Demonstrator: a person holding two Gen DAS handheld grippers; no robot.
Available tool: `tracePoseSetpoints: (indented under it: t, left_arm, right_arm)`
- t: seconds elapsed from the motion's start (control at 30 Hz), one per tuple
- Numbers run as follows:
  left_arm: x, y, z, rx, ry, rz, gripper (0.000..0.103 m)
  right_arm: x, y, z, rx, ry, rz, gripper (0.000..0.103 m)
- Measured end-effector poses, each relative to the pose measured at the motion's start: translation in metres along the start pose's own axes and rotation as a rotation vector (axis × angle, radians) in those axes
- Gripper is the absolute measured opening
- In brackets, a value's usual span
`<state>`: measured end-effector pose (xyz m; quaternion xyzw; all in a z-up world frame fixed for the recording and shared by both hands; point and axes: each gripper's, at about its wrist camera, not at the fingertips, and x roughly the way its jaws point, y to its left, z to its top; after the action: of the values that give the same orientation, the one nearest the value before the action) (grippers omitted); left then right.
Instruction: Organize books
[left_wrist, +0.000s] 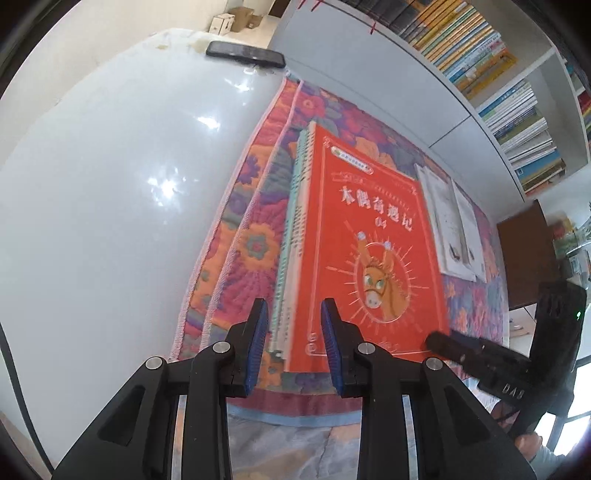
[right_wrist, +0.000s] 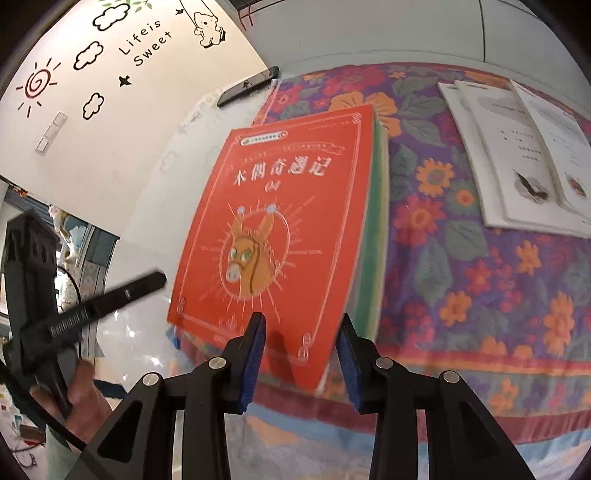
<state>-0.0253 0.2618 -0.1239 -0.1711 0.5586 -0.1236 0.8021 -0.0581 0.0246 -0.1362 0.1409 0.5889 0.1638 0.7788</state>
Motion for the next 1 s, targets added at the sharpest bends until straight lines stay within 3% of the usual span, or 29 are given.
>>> tracePoseSetpoints:
  t: [0.27,0.47,0.57,0.8,0.83,0.87,1.0]
  left_arm:
    - [-0.005,-0.055,0.0,0.05,-0.02,0.012,0.026]
    - [0.013,-0.128,0.002,0.115,-0.009,-0.031,0.026]
    - [0.041,-0.185,0.012,0.175,0.017,-0.095,0.026]
    - [0.151,-0.311,0.041,0.332,0.18,-0.107,0.028]
    - [0.164,-0.32,0.044,0.33,0.19,-0.099,0.028]
    - [0.183,-0.329,0.05,0.318,0.203,-0.087,0.028]
    - [0.226,-0.342,0.064,0.238,0.218,-0.078,0.028]
  right_arm:
    - [0.003,-0.005,0.005,-0.052,0.024,0.044,0.037]
    - [-0.025,-0.041,-0.005,-0.103,0.048,0.024,0.037]
    - [-0.05,-0.094,-0.003,-0.06,0.017,-0.03,0.037]
    - [-0.114,-0.274,0.044,0.305,-0.121,-0.095,0.039]
    - [-0.121,-0.293,0.05,0.333,-0.14,-0.11,0.042]
    - [-0.126,-0.311,0.057,0.353,-0.152,-0.126,0.053]
    - [-0.13,-0.355,0.078,0.371,-0.177,-0.142,0.055]
